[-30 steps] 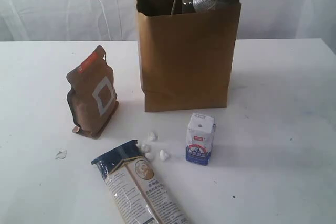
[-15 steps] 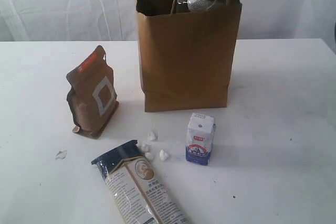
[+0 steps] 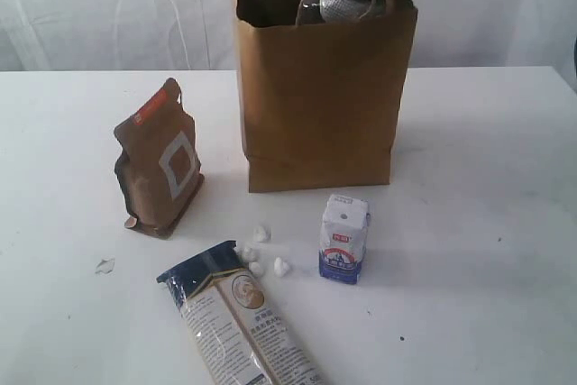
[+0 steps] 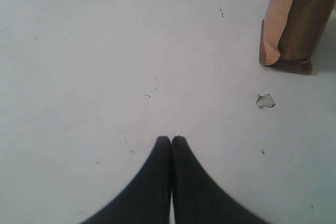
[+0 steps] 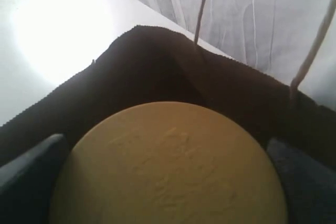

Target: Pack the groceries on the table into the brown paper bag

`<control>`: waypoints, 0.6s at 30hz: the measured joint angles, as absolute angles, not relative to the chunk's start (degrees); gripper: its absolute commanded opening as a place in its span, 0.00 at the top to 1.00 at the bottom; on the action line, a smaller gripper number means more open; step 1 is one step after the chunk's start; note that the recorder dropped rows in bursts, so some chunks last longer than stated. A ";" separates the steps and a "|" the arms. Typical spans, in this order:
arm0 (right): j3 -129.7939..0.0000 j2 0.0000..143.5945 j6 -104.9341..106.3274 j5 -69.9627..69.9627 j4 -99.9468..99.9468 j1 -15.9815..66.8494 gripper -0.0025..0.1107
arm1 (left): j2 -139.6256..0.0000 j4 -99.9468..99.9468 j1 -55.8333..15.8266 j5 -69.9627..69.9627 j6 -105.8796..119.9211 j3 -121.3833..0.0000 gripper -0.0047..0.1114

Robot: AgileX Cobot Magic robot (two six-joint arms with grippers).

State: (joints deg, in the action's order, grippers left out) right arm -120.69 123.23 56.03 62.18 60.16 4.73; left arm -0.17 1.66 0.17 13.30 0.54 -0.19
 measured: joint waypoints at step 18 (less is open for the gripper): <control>-120.69 123.23 55.43 64.83 61.15 4.73 0.11 | -0.17 1.66 0.17 13.30 0.54 -0.19 0.96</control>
State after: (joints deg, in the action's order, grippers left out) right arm -120.69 123.23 55.43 64.83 61.15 4.73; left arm -0.17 1.66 0.17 13.30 0.54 -0.19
